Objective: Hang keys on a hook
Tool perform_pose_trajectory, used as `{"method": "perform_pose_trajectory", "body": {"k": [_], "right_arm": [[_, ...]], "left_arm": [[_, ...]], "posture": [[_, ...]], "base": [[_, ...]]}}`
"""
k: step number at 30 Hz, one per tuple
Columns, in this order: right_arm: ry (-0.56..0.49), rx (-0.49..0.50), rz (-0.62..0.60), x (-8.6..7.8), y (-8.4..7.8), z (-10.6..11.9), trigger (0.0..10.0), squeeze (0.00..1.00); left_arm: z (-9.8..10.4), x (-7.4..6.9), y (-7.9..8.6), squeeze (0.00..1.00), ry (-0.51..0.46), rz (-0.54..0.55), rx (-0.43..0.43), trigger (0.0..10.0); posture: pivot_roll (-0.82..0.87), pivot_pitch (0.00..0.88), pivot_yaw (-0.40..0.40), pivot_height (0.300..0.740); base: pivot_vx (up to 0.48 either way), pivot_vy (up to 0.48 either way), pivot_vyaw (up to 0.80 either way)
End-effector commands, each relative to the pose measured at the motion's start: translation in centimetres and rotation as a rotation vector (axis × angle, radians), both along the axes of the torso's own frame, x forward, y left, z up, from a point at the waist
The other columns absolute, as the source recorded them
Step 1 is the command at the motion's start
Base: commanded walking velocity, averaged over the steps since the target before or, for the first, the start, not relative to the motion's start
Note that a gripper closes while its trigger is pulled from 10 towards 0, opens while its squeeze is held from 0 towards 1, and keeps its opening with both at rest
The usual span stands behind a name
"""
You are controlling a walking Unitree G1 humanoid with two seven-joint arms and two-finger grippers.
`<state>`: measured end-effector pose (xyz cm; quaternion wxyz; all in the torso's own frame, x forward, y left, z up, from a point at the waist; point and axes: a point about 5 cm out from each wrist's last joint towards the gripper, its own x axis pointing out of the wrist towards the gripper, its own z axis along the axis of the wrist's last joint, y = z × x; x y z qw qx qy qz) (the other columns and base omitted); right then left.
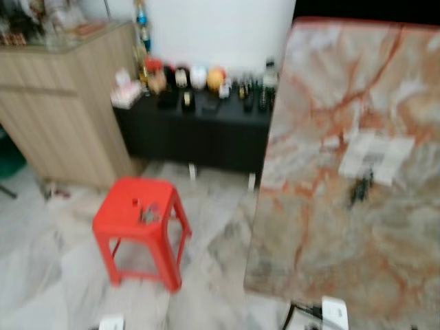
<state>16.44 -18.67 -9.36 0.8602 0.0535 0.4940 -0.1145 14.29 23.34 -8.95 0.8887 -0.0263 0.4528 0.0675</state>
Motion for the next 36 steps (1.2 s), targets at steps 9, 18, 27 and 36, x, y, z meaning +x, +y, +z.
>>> {"method": "perform_pose_trajectory", "body": {"k": [9, 18, 27, 36], "right_arm": [[-0.042, 0.02, 0.009, 1.1, 0.9, 0.4, 10.0, 0.0], [-0.046, 0.017, 0.014, 1.2, 0.9, 0.4, 10.0, 0.0], [-0.05, 0.017, 0.02, 1.2, 0.9, 0.5, 10.0, 0.0], [-0.048, 0.013, 0.022, 1.2, 0.8, 0.5, 10.0, 0.0]], "left_arm": [[-0.2, 1.0, -2.5, 0.0, -0.005, -0.009, -0.013, 10.0], [-0.1, 1.2, -2.1, 0.0, -0.011, -0.003, -0.009, 10.0], [0.2, 0.6, 0.1, 0.0, -0.013, 0.014, 0.006, 10.0], [0.1, 0.8, -0.8, 0.0, -0.015, 0.002, -0.002, 10.0]], "posture": [[0.02, 0.0, -0.058, 0.74], [0.02, 0.0, -0.06, 0.74], [0.02, 0.0, -0.06, 0.74], [0.02, 0.0, -0.061, 0.74]], "base": [[0.0, 0.48, 0.0], [0.0, 0.48, 0.0], [0.0, 0.48, 0.0], [0.0, 0.48, 0.0]]}}
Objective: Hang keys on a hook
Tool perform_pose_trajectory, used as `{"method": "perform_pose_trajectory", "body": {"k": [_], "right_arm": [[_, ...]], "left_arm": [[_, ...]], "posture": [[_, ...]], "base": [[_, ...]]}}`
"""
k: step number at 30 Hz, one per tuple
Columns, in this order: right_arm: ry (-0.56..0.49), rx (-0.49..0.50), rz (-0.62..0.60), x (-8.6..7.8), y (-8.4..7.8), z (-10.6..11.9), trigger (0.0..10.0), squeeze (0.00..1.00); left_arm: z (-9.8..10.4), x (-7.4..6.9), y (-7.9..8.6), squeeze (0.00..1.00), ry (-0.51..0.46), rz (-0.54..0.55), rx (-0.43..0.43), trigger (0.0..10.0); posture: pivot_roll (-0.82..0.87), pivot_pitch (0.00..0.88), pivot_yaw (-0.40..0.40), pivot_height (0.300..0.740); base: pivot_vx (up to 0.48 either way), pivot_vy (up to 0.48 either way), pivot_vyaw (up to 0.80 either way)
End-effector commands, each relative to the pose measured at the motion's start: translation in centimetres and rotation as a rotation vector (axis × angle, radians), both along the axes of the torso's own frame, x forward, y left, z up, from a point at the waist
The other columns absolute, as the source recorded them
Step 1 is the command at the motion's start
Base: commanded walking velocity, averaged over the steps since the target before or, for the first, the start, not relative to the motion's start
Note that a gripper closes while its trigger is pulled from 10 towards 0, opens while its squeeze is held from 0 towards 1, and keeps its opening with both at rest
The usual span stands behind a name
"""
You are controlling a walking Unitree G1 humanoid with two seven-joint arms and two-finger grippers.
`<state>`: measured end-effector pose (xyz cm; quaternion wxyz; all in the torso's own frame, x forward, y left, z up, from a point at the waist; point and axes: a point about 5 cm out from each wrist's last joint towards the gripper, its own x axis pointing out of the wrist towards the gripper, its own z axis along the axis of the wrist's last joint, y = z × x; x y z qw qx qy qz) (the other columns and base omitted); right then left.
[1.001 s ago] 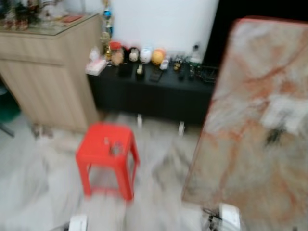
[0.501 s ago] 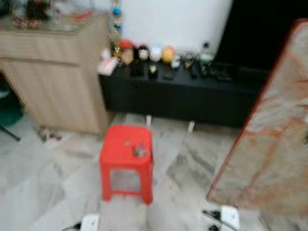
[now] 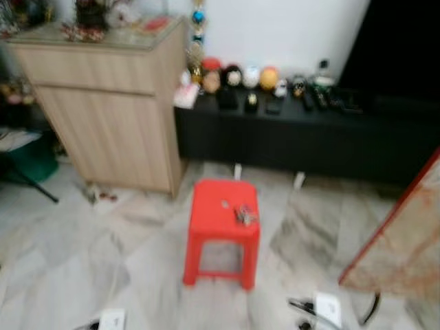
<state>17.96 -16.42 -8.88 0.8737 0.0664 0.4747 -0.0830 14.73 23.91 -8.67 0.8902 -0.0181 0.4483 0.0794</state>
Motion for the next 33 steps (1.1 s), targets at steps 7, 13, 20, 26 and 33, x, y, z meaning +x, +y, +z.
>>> {"method": "perform_pose_trajectory", "body": {"k": [7, 13, 20, 26, 33], "right_arm": [[0.003, -0.037, -0.015, -0.3, -1.4, 0.0, 10.0, 0.0], [0.0, -0.037, -0.014, -0.3, -1.4, 0.0, 10.0, 0.0], [-0.012, -0.031, -0.013, -0.2, -1.4, 0.0, 10.0, 0.0], [-0.008, -0.041, 0.006, -0.2, -1.4, 0.1, 10.0, 0.0], [-0.007, -0.083, 0.058, 0.0, -1.6, 0.2, 10.0, 0.0]], "left_arm": [[-0.4, 1.0, -3.4, 0.0, -0.009, -0.033, -0.035, 10.0], [-0.3, 1.2, -3.6, 0.0, -0.013, -0.033, -0.036, 10.0], [-0.3, 1.3, -3.4, 0.0, -0.013, -0.036, -0.032, 10.0], [-0.3, 0.9, -2.8, 0.0, -0.008, -0.033, -0.029, 10.0], [-0.4, 0.1, -1.9, 0.0, 0.009, -0.029, -0.016, 10.0]], "posture": [[0.02, 0.0, -0.063, 0.74], [0.02, 0.0, -0.063, 0.74], [0.02, 0.0, -0.065, 0.74], [0.02, 0.0, -0.065, 0.74], [0.02, 0.0, -0.066, 0.74]], "base": [[0.0, 0.069, 0.0], [0.0, 0.0, 0.0], [0.0, 0.0, 0.0], [0.0, 0.0, 0.0], [0.178, 0.0, 0.13]]}}
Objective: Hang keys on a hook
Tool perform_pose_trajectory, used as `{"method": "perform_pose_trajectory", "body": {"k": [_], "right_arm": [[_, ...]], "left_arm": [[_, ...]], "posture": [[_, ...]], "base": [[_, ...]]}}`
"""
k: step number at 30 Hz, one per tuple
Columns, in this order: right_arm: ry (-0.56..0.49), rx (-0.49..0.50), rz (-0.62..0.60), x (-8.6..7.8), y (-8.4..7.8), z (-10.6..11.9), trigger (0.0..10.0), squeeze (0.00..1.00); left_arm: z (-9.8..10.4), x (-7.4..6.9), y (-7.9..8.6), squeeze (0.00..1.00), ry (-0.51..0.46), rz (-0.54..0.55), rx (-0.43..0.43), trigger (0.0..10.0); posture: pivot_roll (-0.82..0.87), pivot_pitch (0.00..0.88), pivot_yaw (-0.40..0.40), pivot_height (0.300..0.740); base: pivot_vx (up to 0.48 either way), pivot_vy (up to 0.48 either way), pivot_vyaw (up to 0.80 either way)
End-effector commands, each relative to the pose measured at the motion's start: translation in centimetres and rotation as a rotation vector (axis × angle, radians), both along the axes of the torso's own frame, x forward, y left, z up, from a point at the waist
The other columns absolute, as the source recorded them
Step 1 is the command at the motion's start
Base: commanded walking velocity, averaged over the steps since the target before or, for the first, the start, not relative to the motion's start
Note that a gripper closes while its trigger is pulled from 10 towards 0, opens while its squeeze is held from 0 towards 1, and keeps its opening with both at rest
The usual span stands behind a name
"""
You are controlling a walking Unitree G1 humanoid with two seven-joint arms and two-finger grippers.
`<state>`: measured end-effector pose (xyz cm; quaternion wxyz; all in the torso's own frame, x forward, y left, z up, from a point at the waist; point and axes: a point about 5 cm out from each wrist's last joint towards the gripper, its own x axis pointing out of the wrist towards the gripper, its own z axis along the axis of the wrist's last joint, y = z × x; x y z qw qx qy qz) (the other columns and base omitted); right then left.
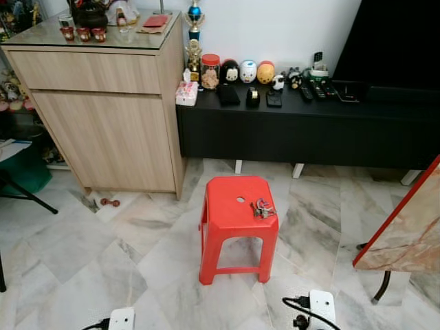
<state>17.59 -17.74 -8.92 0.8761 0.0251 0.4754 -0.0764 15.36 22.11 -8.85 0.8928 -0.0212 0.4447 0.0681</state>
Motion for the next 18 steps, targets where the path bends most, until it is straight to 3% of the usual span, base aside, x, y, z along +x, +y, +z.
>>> {"method": "perform_pose_trajectory", "body": {"k": [1, 3, 8, 12, 18], "right_arm": [[-0.012, -0.017, 0.007, 0.3, -0.3, 0.2, 10.0, 0.0], [-0.012, -0.014, 0.017, 0.4, -0.2, 0.2, 10.0, 0.0], [-0.01, -0.007, 0.026, 0.4, -0.2, 0.2, 10.0, 0.0], [0.001, -0.036, 0.086, 0.5, -0.3, 0.2, 10.0, 0.0], [-0.01, -0.037, 0.081, 0.6, -0.3, 0.3, 10.0, 0.0]], "left_arm": [[-0.3, -0.6, -0.1, 0.0, 0.019, -0.012, -0.001, 10.0], [-0.5, -0.6, -1.4, 0.0, 0.021, -0.023, -0.009, 10.0], [-0.6, -0.5, -2.4, 0.0, 0.018, -0.031, -0.015, 10.0], [-0.4, -0.3, -1.7, 0.0, 0.013, -0.025, -0.012, 10.0], [-0.4, -0.1, -1.6, 0.0, 0.009, -0.024, -0.011, 10.0]], "posture": [[0.02, 0.0, -0.066, 0.74], [0.02, 0.0, -0.065, 0.74], [0.02, 0.0, -0.065, 0.74], [0.02, 0.0, -0.066, 0.74], [0.02, 0.0, -0.066, 0.74]], "base": [[0.255, 0.0, 0.46], [0.263, 0.0, 0.25], [0.228, 0.0, 0.0], [0.076, 0.0, 0.0], [0.0, 0.0, 0.37]]}}
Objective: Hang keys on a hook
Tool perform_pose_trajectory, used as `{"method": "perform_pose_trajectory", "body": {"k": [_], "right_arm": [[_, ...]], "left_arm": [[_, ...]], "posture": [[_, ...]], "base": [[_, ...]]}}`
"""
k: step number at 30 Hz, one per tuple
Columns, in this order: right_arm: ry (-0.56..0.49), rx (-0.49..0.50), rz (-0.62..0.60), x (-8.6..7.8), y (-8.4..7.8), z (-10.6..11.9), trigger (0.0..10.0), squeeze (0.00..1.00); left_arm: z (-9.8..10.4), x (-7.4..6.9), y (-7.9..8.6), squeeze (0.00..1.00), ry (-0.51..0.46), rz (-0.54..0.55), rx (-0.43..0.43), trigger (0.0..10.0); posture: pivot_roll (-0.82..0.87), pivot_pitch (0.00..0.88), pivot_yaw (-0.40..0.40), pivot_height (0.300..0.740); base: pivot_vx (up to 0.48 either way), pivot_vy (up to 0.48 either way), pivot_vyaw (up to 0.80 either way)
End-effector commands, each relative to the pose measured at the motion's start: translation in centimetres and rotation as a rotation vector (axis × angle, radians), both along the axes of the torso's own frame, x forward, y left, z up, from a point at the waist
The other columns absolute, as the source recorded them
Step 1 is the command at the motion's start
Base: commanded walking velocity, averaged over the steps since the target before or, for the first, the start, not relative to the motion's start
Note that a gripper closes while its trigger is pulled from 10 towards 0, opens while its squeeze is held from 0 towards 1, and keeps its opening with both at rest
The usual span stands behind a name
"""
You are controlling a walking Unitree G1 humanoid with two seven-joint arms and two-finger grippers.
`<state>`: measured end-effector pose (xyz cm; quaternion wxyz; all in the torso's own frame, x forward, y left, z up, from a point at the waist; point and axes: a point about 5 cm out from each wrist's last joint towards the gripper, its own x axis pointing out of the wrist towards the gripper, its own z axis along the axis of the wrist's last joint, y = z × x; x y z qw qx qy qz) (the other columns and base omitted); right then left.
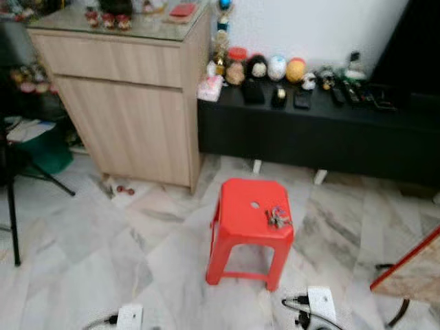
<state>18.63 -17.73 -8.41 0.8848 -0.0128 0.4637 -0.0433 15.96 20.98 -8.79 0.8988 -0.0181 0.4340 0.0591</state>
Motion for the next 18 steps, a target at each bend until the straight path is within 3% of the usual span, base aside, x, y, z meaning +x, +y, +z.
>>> {"method": "perform_pose_trajectory", "body": {"k": [1, 18], "right_arm": [[0.015, 0.002, -0.02, -0.5, -0.28, -0.22, 10.0, 0.0], [0.013, 0.0, -0.021, -0.5, -0.27, -0.21, 10.0, 0.0]], "left_arm": [[-0.42, -0.63, -0.6, 0.0, 0.033, -0.006, -0.01, 10.0], [-0.37, -0.42, -0.89, 0.0, 0.024, -0.01, -0.015, 10.0]], "posture": [[0.02, 0.0, -0.066, 0.74], [0.02, 0.0, -0.066, 0.74]], "base": [[0.24, 0.0, 0.0], [0.24, 0.0, 0.0]]}}
